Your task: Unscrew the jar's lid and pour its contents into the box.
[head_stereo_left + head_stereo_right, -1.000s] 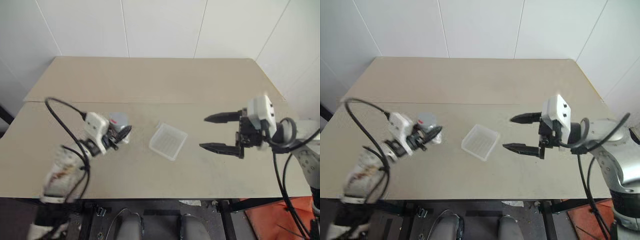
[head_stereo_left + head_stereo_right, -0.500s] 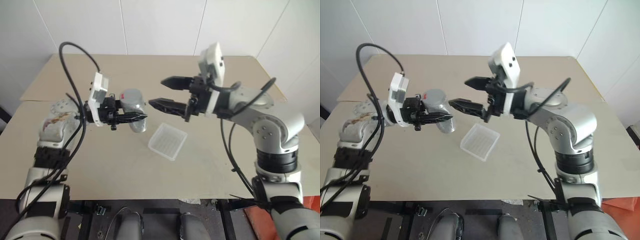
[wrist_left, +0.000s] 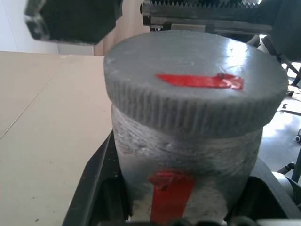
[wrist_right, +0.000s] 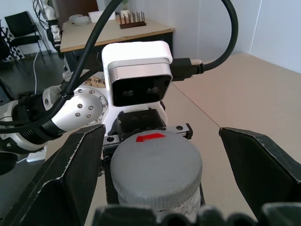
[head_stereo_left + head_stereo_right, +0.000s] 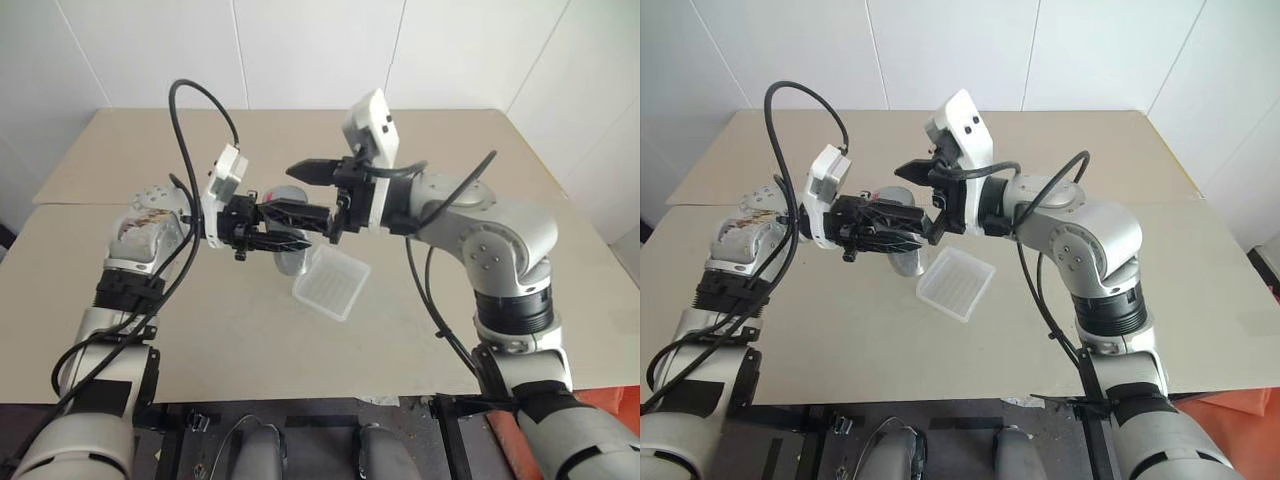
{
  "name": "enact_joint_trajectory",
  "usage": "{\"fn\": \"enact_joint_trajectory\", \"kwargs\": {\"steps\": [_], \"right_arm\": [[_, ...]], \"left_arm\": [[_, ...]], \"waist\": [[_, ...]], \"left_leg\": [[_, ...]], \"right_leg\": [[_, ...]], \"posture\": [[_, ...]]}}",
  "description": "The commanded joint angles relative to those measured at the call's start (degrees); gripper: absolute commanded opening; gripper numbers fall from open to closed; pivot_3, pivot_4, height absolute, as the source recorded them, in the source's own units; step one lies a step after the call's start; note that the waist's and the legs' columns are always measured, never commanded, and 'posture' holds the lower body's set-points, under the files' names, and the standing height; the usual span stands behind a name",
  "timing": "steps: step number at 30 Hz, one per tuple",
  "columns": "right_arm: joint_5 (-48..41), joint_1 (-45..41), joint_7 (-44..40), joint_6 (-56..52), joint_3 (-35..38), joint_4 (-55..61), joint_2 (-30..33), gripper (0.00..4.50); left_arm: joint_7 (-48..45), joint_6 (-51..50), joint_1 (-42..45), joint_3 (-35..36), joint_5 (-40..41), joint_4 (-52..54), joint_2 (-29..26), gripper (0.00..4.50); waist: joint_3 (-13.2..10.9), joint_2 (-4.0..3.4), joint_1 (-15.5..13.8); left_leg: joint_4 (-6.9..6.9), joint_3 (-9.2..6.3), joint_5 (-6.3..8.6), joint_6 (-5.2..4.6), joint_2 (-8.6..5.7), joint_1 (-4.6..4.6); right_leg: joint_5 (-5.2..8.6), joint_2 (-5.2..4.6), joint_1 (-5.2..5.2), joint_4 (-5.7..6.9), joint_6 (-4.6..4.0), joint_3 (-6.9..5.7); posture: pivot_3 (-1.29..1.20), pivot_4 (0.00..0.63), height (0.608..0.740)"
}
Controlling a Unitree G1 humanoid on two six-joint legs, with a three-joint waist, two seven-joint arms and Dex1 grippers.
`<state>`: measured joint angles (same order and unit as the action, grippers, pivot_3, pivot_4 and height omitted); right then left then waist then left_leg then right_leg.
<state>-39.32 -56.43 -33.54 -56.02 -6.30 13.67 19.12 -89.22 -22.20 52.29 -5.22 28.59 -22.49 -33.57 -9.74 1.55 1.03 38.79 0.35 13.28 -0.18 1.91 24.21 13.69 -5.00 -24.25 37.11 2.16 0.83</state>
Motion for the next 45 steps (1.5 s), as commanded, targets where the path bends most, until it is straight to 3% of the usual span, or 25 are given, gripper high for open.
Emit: {"fn": "enact_joint_trajectory", "kwargs": {"steps": [1,15,18,22,25,32,36,40,45], "right_arm": [[0.69,-2.24,-0.23,0.43,-0.19,-0.15,-0.62,4.5],[2.95,-2.38,-3.1,1.1,-1.94,-1.77,-1.11,4.5],[3.06,-2.17,-3.44,1.36,-1.61,-1.75,-1.2,3.9],[2.68,-1.98,-4.84,1.86,-0.8,-2.53,-1.44,2.75],[1.96,-1.88,-7.52,2.8,-0.56,-3.7,-1.44,2.75],[2.19,-5.15,-43.11,19.95,-5.01,-20.15,0.49,2.75],[5.08,-11.15,-56.93,27.17,-7.42,-33.46,-2.35,2.75],[8.95,-14.09,-58.6,32.19,-7.25,-41.33,-4.8,2.75],[11.61,-10.9,-46.34,31.71,-3.03,-36.98,-4.22,4.34]], "left_arm": [[-0.56,1.48,1.85,1.12,-0.52,0.31,0.03,1.93],[-0.71,2.23,1.53,1.74,-0.73,0.27,0.0,1.93],[-0.64,2.31,1.26,1.73,-0.72,0.58,0.01,1.93],[-0.77,2.28,1.23,1.79,-0.75,0.76,-0.13,1.93],[-1.44,2.72,1.4,2.13,-0.56,1.02,-0.28,1.93],[-3.28,1.6,2.54,-2.67,9.97,4.7,-4.11,1.93],[-3.28,2.36,3.04,-7.32,13.18,6.39,-5.54,1.93],[-3.28,3.54,3.54,-8.19,13.16,5.8,-5.3,1.93],[-3.28,4.32,2.5,-5.7,10.51,3.92,-5.84,1.93]], "waist": [[0.0,0.0,0.0],[0.0,0.0,0.01],[0.0,0.0,0.01],[0.0,0.0,0.01],[0.0,0.0,0.0],[-0.01,-0.02,0.07],[-0.03,-0.04,0.62],[-0.04,-0.06,0.86],[-0.05,-0.07,0.97]], "left_leg": [[0.0,0.0,0.0,0.0,0.0,0.0],[0.0,-0.01,0.0,0.0,0.0,0.0],[0.0,-0.01,0.0,0.0,0.0,0.0],[0.0,-0.01,0.0,0.0,0.0,0.0],[0.0,-0.01,0.0,0.0,0.0,0.0],[0.01,-0.01,0.0,0.0,0.0,-0.02],[0.01,-0.01,0.0,0.0,0.04,-0.04],[0.01,-0.02,0.0,0.0,0.04,-0.05],[0.02,-0.04,-0.01,0.02,0.04,-0.01]], "right_leg": [[0.0,0.0,0.0,0.0,0.0,0.0],[0.0,0.0,0.0,0.01,0.0,0.0],[0.0,0.0,0.0,0.01,0.0,0.0],[0.0,0.0,-0.01,0.01,0.0,0.0],[0.0,0.0,0.0,0.01,0.0,0.0],[0.0,0.0,0.02,0.0,0.0,0.0],[0.0,0.05,0.01,0.02,0.0,0.02],[0.0,0.06,-0.01,0.05,0.0,0.02],[0.0,0.05,-0.05,0.08,0.0,0.01]], "posture": [[0.0,0.15,0.74],[0.0,0.15,0.74],[0.0,0.15,0.74],[0.0,0.15,0.74],[0.0,0.15,0.74],[0.0,0.15,0.74],[0.0,0.15,0.74],[0.0,0.15,0.74],[0.0,0.15,0.74]]}}
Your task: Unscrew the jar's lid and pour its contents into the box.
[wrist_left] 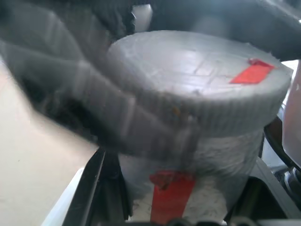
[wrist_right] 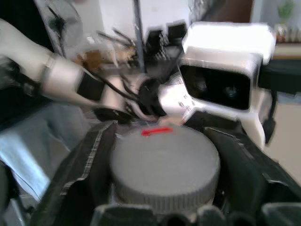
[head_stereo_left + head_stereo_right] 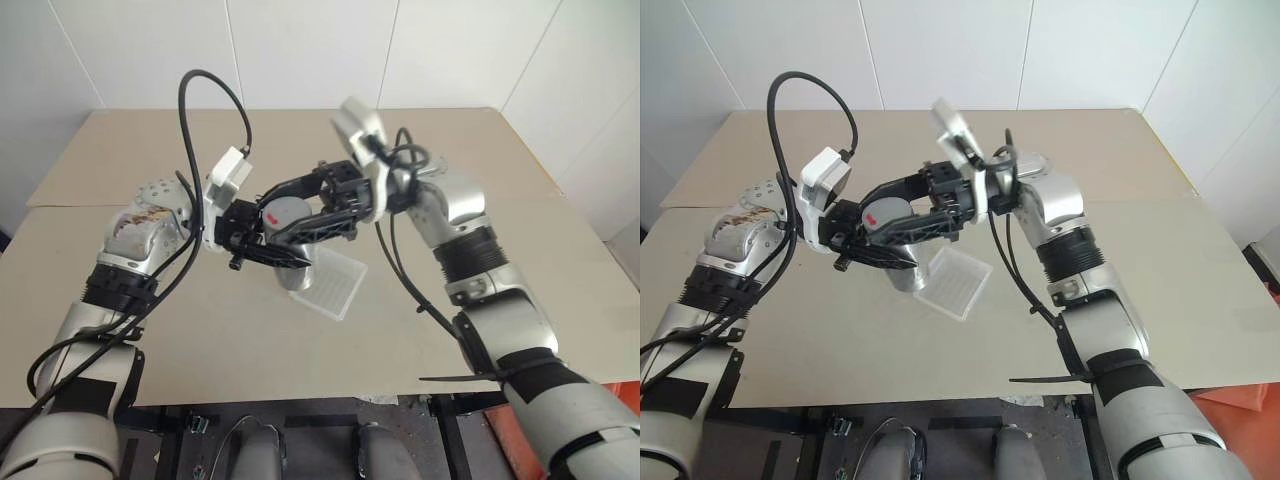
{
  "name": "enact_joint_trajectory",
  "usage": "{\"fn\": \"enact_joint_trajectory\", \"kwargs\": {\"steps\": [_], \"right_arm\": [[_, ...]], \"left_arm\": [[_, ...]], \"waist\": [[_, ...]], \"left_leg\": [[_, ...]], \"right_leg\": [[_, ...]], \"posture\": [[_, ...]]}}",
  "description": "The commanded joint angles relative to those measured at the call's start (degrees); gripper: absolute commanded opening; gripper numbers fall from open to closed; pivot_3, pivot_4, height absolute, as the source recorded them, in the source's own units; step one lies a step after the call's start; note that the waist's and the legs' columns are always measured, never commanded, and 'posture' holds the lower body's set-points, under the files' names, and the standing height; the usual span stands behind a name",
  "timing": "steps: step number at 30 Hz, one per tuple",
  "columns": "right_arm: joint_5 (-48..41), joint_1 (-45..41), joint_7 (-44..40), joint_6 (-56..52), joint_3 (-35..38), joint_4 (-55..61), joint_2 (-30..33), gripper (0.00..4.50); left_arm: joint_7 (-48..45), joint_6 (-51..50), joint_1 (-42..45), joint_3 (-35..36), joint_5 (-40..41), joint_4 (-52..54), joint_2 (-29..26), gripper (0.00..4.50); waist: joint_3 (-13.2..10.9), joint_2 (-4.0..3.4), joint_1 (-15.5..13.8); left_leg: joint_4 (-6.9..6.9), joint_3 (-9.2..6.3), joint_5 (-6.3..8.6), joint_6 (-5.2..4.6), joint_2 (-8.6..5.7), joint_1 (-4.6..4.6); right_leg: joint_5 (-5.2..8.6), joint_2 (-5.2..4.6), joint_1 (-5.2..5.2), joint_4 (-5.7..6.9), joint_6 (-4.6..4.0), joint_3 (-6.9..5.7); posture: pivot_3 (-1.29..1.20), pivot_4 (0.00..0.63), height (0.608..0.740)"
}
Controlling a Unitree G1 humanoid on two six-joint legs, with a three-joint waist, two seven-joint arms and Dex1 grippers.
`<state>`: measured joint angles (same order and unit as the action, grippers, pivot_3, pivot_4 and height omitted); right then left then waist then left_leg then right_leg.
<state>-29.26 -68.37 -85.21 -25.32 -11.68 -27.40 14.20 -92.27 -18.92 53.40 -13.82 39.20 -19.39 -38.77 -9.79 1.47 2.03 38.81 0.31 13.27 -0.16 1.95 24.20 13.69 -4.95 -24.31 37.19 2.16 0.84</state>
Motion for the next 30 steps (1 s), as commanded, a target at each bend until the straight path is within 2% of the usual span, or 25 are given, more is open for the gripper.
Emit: {"fn": "enact_joint_trajectory", "kwargs": {"steps": [1,7,11,13,17,21,30], "right_arm": [[1.43,2.68,7.44,0.22,3.45,7.01,1.58,4.46],[-2.94,14.49,23.98,-11.94,10.66,32.55,7.59,4.46],[-9.56,15.71,35.16,-22.85,13.84,42.89,5.56,4.46],[-9.93,15.15,41.07,-26.36,12.79,46.11,3.23,4.46],[-5.33,15.21,46.61,-26.86,6.11,48.67,1.11,4.46],[0.83,14.51,51.38,-24.45,0.04,46.04,-1.02,4.46],[5.52,13.11,53.6,-20.74,-0.45,39.1,-3.74,4.46]], "left_arm": [[-0.23,0.96,1.04,3.74,-0.47,0.52,-0.98,1.93],[2.94,2.05,-1.93,8.48,-5.59,-1.56,-2.77,1.93],[5.77,1.76,-3.07,9.53,-8.04,-1.28,-1.37,1.93],[6.43,1.33,-3.11,9.8,-8.35,-1.11,-0.23,1.93],[7.16,1.08,-3.01,9.7,-9.44,-0.94,1.37,1.93],[7.14,0.45,-3.24,9.9,-9.74,0.12,1.87,1.93],[6.91,-1.33,-3.97,10.64,-9.45,2.45,1.72,1.93]], "waist": [[0.0,0.0,-0.16],[0.0,0.0,-1.11],[-0.01,-0.01,-0.96],[0.0,-0.01,-0.9],[0.0,-0.01,-1.02],[0.0,-0.01,-1.0],[0.0,-0.01,-0.99]], "left_leg": [[0.01,0.0,0.0,0.0,0.0,0.0],[0.02,-0.03,0.0,0.01,-0.01,0.06],[0.0,-0.03,0.0,0.01,0.0,-0.01],[-0.01,-0.04,0.0,0.01,0.01,-0.05],[0.01,-0.04,0.0,0.01,-0.01,-0.03],[0.01,-0.04,0.0,0.01,-0.02,0.0],[0.0,-0.05,-0.01,0.01,-0.02,0.01]], "right_leg": [[0.0,0.0,0.0,0.0,0.0,0.0],[0.0,-0.02,-0.01,-0.04,0.0,-0.03],[0.0,-0.01,-0.01,0.0,0.0,-0.02],[0.0,0.0,0.04,0.0,0.0,-0.02],[0.0,0.0,0.04,0.01,0.0,-0.02],[0.0,0.0,0.02,0.0,0.0,-0.02],[0.0,0.0,0.02,-0.02,0.0,-0.03]], "posture": [[0.0,0.15,0.74],[0.0,0.15,0.74],[0.0,0.15,0.74],[0.0,0.15,0.74],[0.0,0.15,0.74],[0.0,0.15,0.74],[0.0,0.15,0.74]]}}
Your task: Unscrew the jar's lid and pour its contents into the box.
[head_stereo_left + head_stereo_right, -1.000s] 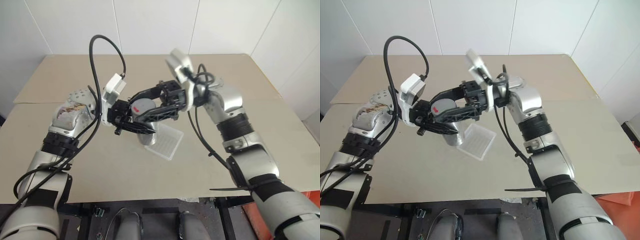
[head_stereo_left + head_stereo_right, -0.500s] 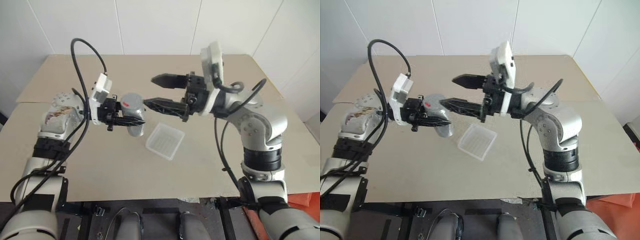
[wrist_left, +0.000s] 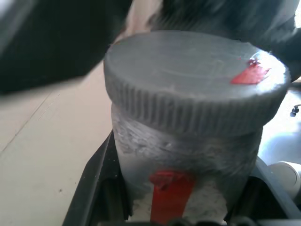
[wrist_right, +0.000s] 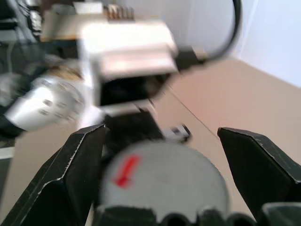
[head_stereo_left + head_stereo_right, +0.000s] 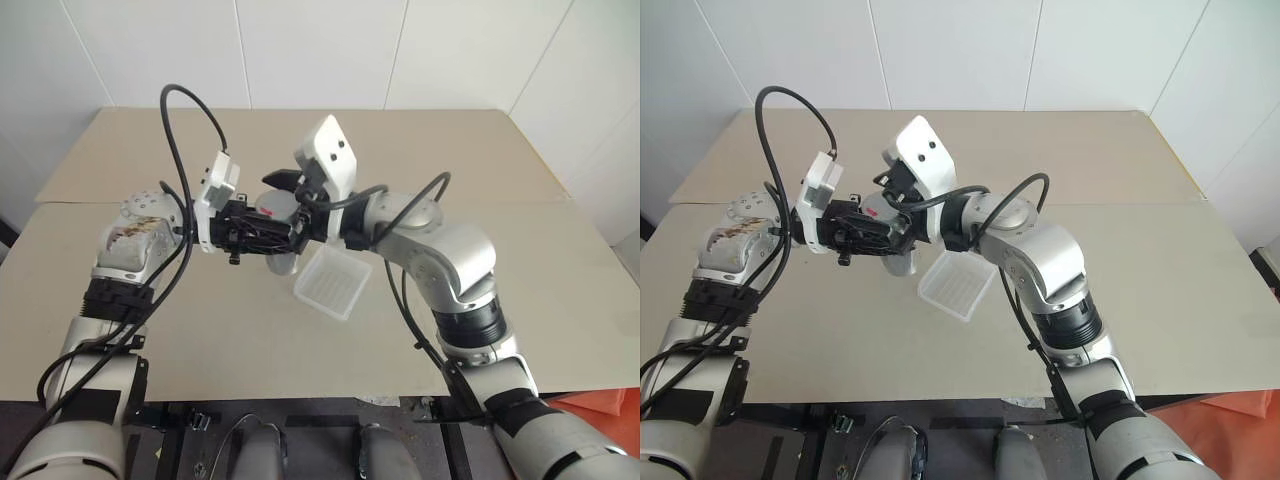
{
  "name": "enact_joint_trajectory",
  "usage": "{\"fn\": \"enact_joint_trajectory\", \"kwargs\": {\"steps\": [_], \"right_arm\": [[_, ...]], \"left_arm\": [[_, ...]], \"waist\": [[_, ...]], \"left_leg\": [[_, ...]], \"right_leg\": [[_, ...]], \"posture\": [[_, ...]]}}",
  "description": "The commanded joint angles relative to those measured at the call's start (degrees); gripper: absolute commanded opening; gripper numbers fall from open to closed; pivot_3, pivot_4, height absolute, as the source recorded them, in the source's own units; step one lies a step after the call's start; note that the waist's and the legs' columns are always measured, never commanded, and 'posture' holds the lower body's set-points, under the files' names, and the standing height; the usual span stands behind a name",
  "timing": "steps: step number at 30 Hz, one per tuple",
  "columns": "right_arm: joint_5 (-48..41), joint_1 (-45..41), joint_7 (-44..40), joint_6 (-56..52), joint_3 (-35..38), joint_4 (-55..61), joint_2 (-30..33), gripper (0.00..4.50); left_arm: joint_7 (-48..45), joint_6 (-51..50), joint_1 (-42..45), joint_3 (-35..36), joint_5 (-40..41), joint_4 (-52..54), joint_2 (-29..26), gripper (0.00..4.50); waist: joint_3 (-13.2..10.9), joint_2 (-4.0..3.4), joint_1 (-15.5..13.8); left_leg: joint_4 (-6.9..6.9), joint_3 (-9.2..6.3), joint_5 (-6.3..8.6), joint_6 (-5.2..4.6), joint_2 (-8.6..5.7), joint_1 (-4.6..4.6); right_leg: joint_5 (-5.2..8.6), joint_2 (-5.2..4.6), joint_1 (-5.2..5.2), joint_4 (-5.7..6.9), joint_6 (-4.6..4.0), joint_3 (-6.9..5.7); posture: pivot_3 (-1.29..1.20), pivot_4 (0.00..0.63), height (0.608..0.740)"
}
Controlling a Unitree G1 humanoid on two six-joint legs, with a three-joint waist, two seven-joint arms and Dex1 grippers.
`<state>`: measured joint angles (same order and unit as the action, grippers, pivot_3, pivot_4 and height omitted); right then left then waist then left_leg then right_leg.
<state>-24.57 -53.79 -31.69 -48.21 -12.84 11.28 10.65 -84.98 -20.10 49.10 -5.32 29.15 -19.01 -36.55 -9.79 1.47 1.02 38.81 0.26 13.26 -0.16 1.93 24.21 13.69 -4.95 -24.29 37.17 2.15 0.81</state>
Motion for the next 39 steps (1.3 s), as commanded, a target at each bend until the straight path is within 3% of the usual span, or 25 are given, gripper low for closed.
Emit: {"fn": "enact_joint_trajectory", "kwargs": {"steps": [1,26,35,39], "right_arm": [[1.08,-1.49,-0.08,2.43,0.83,-0.12,-0.12,4.46],[-3.58,5.87,-6.41,3.67,11.65,2.17,16.87,4.46],[-10.25,5.58,-11.81,1.55,11.16,8.7,17.37,4.46],[-10.3,2.1,-10.2,1.11,7.89,8.99,13.52,4.46]], "left_arm": [[-0.44,-0.2,0.17,2.26,0.63,2.22,-0.59,1.93],[-2.0,-0.44,-1.83,4.75,0.72,2.89,-2.78,1.93],[-2.32,0.84,-0.15,3.76,-0.97,0.55,-0.97,1.93],[-2.77,1.69,0.92,3.22,-1.7,-0.77,0.43,1.93]], "waist": [[0.0,0.0,0.04],[0.0,0.0,-0.18],[0.0,0.0,0.09],[0.0,0.0,0.07]], "left_leg": [[0.0,0.0,0.0,0.0,0.0,0.0],[-0.02,0.0,0.0,0.0,0.0,0.0],[0.0,0.0,0.0,0.0,0.01,-0.01],[0.01,0.0,0.0,0.0,0.01,-0.03]], "right_leg": [[0.0,0.0,0.0,0.0,0.0,0.0],[0.0,-0.01,0.03,-0.05,0.0,-0.03],[0.0,0.0,0.03,-0.05,0.0,0.0],[0.0,0.0,0.03,-0.05,0.0,0.0]], "posture": [[0.0,0.15,0.74],[0.0,0.15,0.74],[0.0,0.15,0.74],[0.0,0.15,0.74]]}}
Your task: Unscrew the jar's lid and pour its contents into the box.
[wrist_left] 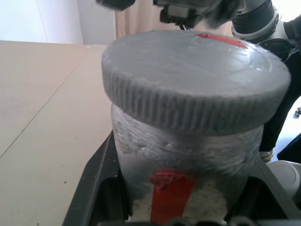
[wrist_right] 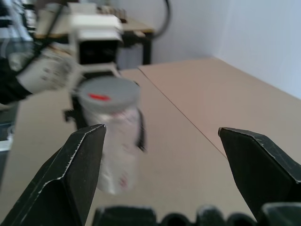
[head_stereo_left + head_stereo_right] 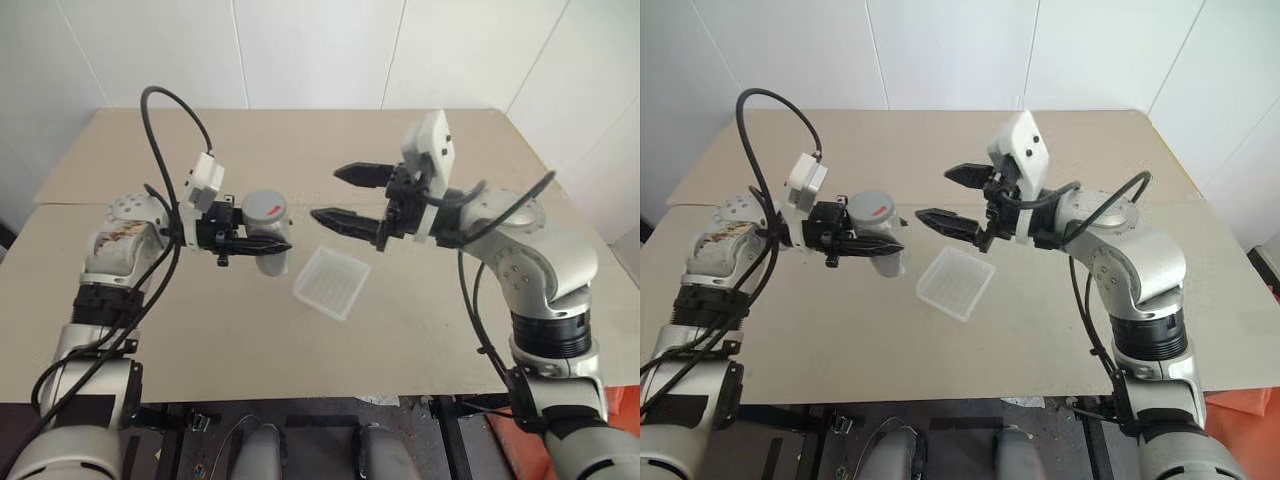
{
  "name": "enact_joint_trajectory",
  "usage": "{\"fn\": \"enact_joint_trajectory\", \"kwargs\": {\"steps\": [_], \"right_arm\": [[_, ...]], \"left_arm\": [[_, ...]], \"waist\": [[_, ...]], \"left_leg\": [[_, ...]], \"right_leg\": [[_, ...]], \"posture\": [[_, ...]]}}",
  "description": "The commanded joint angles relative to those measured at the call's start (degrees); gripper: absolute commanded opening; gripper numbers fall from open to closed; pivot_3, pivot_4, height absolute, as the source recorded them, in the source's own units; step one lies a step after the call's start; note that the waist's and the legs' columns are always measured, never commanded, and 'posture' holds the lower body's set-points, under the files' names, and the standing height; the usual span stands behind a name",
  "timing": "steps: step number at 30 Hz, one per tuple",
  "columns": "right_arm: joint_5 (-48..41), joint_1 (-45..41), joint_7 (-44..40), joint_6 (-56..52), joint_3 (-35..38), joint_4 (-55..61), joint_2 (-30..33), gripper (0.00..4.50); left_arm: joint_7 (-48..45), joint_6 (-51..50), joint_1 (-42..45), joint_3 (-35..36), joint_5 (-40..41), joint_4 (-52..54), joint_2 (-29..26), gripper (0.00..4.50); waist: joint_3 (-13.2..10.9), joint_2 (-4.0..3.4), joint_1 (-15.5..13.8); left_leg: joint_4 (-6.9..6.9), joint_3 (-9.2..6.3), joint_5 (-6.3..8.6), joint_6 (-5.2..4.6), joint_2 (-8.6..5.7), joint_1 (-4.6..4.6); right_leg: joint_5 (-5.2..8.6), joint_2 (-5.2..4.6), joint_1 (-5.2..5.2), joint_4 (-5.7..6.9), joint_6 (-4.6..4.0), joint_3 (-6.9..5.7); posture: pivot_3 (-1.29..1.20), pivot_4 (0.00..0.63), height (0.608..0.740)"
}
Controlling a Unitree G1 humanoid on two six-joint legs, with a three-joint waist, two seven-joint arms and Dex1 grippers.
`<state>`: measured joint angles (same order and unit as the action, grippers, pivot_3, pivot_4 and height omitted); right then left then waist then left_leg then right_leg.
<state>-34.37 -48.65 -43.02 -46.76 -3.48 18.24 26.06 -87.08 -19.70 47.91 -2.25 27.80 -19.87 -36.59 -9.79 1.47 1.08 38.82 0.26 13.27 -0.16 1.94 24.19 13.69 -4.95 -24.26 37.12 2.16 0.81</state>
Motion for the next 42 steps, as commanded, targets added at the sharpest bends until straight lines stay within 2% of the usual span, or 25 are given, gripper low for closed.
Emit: {"fn": "enact_joint_trajectory", "kwargs": {"steps": [1,8,16,23,34,42], "right_arm": [[-0.04,-4.16,1.76,-0.49,-2.3,1.15,-2.91,4.46],[5.63,-9.38,4.09,1.75,-8.8,-5.1,-8.37,4.46],[11.26,-11.13,5.53,5.81,-9.22,-13.69,-12.52,4.46],[10.85,-9.29,4.24,5.89,-6.18,-13.43,-9.62,4.46],[7.67,-3.97,1.85,5.39,-1.76,-8.65,-1.1,4.46],[5.66,-0.6,2.1,4.42,-0.17,-3.13,0.95,4.46]], "left_arm": [[-0.86,1.35,2.28,0.14,-0.4,-0.09,0.66,1.93],[-1.5,1.65,2.95,-0.02,-0.97,-0.76,1.61,1.93],[-2.02,1.46,3.06,0.25,-1.27,-0.67,1.52,1.93],[-2.54,1.23,2.53,0.64,-1.4,-0.2,0.58,1.93],[-2.44,1.37,1.86,1.05,-1.01,0.52,0.0,1.93],[-2.14,1.24,1.48,1.45,-0.9,0.91,0.01,1.93]], "waist": [[0.0,0.0,0.04],[0.0,0.0,-0.01],[0.0,0.0,-0.02],[0.0,0.0,-0.03],[0.0,0.0,-0.05],[0.0,0.0,0.04]], "left_leg": [[0.0,-0.01,0.0,0.0,0.0,0.0],[-0.01,0.0,0.0,0.0,0.0,0.01],[-0.01,0.0,0.0,0.0,-0.01,0.02],[-0.01,-0.01,0.0,0.0,0.0,0.02],[0.0,-0.01,0.0,0.0,0.0,0.02],[-0.01,0.0,0.0,0.0,0.0,0.02]], "right_leg": [[0.0,0.0,0.0,0.01,0.0,0.0],[0.0,0.0,-0.01,0.04,0.0,-0.01],[0.0,0.0,-0.02,0.04,0.0,-0.01],[0.0,0.0,-0.01,0.05,0.0,-0.02],[0.0,0.0,0.0,0.03,0.0,-0.02],[0.0,0.0,-0.01,0.02,0.0,0.0]], "posture": [[0.0,0.15,0.74],[0.0,0.15,0.74],[0.0,0.15,0.74],[0.0,0.15,0.74],[0.0,0.15,0.74],[0.0,0.15,0.74]]}}
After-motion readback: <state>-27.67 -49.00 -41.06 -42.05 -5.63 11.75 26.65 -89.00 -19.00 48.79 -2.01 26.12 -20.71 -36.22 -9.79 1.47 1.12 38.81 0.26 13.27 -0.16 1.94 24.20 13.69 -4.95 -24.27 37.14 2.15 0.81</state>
